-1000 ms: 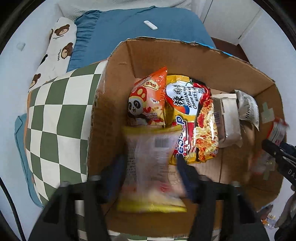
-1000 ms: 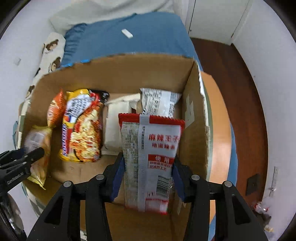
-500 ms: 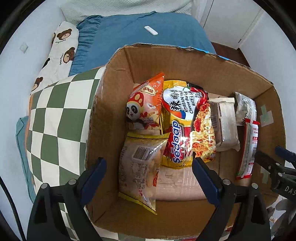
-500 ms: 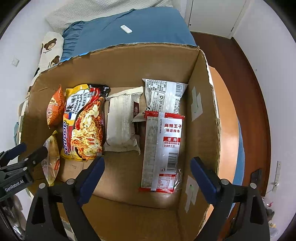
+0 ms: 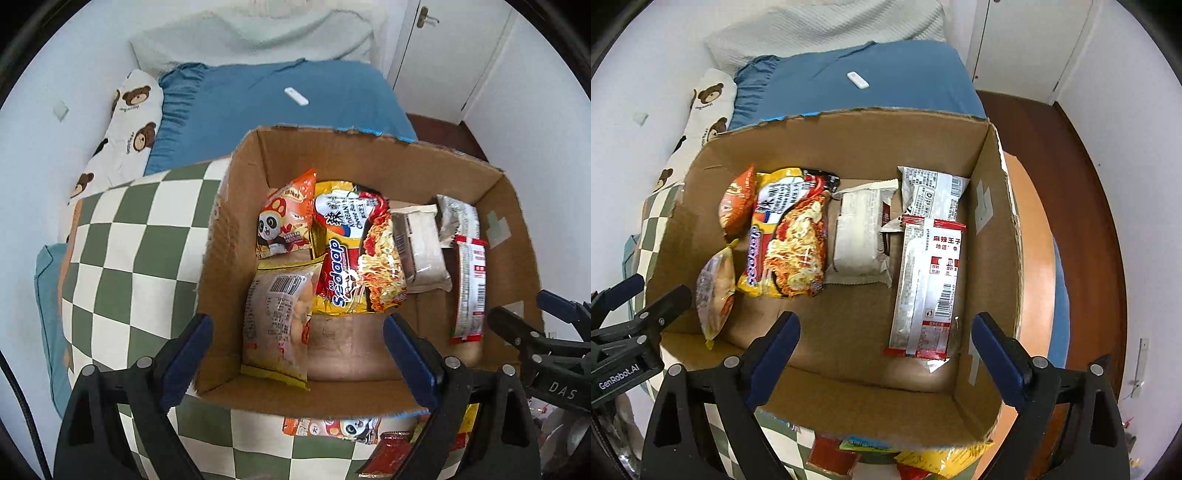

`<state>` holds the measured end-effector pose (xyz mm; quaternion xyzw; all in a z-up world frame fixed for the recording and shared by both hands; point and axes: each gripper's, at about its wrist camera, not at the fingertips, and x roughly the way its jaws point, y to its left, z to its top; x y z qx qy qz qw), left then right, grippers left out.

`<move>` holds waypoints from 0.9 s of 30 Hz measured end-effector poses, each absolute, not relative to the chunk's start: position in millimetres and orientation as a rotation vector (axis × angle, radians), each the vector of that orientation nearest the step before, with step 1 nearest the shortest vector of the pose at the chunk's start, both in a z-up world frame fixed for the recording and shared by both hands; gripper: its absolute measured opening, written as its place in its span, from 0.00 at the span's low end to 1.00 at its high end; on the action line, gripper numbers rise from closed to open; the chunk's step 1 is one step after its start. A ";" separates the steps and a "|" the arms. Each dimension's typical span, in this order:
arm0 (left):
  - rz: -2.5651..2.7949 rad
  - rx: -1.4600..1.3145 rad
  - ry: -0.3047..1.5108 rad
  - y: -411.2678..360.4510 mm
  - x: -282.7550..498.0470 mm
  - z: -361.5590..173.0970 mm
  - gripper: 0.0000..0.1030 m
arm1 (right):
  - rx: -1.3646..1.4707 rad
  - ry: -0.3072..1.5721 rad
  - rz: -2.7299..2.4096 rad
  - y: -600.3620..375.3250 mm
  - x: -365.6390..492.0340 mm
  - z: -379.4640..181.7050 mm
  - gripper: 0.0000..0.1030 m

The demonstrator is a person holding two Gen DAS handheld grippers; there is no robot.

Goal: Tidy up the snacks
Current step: 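Carry both packs into the box and open both tools, then grasp the orange panda seed bag with left tool while right tool grasps watermelon candy bag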

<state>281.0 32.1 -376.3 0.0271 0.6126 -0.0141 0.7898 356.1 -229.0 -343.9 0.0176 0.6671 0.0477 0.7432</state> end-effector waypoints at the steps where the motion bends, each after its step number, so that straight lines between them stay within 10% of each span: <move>1: -0.032 0.060 1.303 32.7 277.8 -371.7 0.92 | 0.040 1.452 0.107 -228.8 353.1 -339.6 0.93; 25: -0.120 0.088 1.161 31.9 163.2 -328.6 0.92 | 0.253 1.190 0.118 -251.6 235.6 -242.4 0.93; 27: -0.121 0.112 1.216 29.7 156.8 -350.8 0.92 | 0.300 1.204 0.096 -263.3 222.7 -255.1 0.79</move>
